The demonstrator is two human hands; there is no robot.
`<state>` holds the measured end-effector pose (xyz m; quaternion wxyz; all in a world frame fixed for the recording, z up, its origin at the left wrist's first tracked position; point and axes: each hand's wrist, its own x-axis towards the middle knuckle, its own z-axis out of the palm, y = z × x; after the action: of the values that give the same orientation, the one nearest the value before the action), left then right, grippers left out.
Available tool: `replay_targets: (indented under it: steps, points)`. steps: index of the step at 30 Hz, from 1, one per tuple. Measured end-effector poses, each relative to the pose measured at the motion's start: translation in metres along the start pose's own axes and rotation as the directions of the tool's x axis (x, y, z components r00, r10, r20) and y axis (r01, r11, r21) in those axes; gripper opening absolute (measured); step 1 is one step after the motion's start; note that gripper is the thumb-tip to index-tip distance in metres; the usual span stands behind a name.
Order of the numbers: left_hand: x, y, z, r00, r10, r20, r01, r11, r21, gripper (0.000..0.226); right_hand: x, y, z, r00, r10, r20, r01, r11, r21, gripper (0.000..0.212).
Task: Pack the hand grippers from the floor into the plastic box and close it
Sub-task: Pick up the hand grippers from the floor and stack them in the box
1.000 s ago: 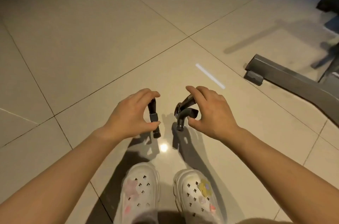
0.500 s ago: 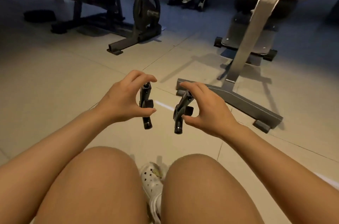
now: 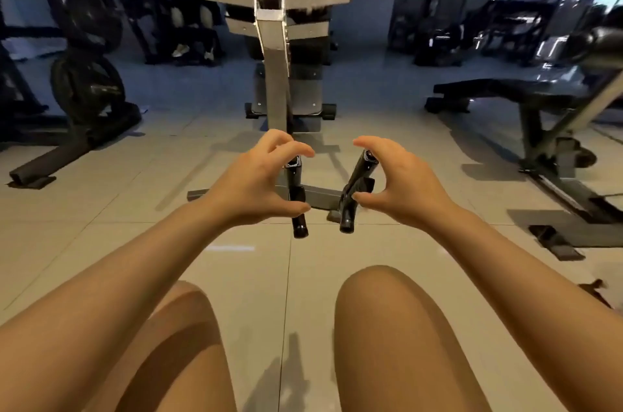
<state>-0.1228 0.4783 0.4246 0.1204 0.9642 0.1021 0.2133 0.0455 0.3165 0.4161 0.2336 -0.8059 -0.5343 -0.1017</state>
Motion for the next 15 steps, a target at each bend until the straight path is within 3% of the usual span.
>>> replay_targets:
  steps: [8, 15]
  points:
    - [0.110, 0.101, 0.074, 0.941, 0.257, 0.220, -0.277, 0.959, 0.065, 0.071, -0.076, 0.136, -0.061, 0.959, 0.276, -0.057, -0.280, 0.958, -0.064, 0.079]
    - [0.142, 0.161, 0.108, 0.896, 0.374, 0.239, -0.370, 0.927, -0.063, 0.069, -0.114, 0.174, -0.078, 0.917, 0.392, -0.070, -0.397, 0.911, -0.110, 0.077]
